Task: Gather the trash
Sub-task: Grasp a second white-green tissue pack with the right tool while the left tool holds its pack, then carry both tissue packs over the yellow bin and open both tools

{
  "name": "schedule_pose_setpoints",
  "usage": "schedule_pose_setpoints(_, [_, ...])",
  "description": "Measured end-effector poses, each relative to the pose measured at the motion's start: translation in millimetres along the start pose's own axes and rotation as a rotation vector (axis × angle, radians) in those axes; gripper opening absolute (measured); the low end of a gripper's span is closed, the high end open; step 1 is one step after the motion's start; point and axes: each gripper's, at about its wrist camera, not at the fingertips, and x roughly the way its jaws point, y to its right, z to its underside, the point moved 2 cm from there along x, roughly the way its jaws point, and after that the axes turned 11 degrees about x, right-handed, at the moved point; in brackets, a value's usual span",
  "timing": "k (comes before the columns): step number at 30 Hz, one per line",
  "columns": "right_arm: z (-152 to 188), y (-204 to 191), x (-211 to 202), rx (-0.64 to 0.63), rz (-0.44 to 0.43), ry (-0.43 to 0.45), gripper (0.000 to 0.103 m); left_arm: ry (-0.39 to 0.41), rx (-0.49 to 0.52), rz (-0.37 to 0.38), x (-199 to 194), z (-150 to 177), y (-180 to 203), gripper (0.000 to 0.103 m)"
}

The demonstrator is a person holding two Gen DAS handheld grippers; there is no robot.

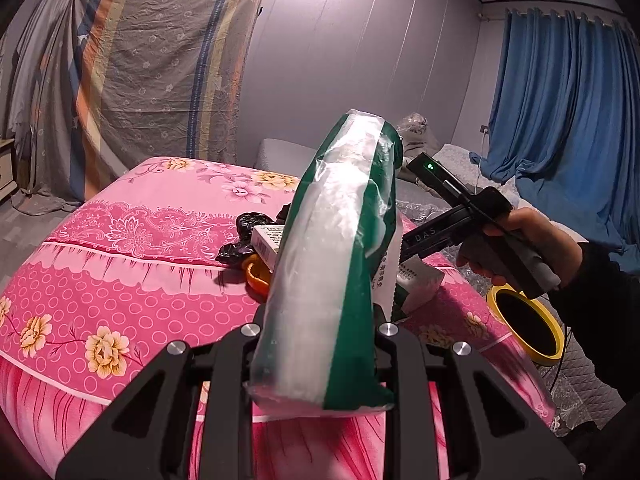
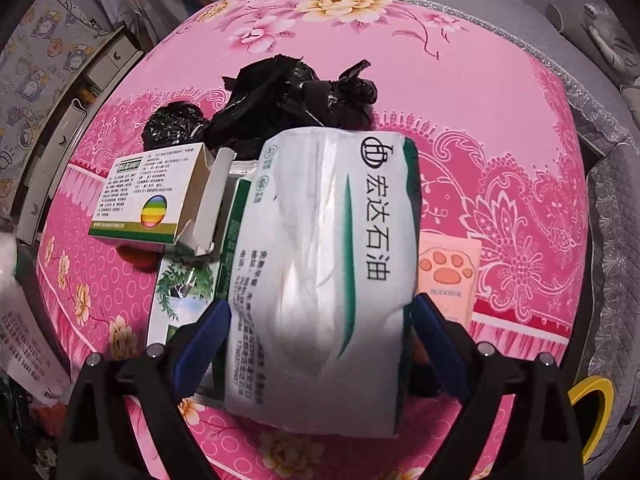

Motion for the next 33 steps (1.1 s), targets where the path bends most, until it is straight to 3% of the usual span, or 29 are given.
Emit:
schedule_pose_setpoints(5, [-0.5, -2.2, 10.2, -0.008, 0.037, 0.001, 0.087, 0.004, 0.002, -0.013, -1.2, -0.8, -0.1, 0.021])
schedule_pose_setpoints(10, [3.0, -1.7, 1.1, 0.004, 0.034, 0.051, 0.075, 0.009, 0.013, -0.023, -5.1, -2.3, 4.4, 0.021])
schedule_pose_setpoints(18, [24.7, 16.7, -49.6, 0.041, -0.15, 0.165, 0.072, 0.046, 0.034, -0.077, -16.2, -14.7, 17.7, 0.021])
schedule_pose_setpoints(25, [86.2, 26.1, -118.3, 0.05, -0.328, 0.327, 0.072, 0.038, 0.025, -0.17, -13.7, -24.9, 30.8, 0.022])
schedule_pose_setpoints(33, [152.7, 54.5, -157.3, 0.095, -0.414, 0.422, 0.072, 0.059, 0.048, -0.118, -11.4, -37.2, 65.5, 0.022])
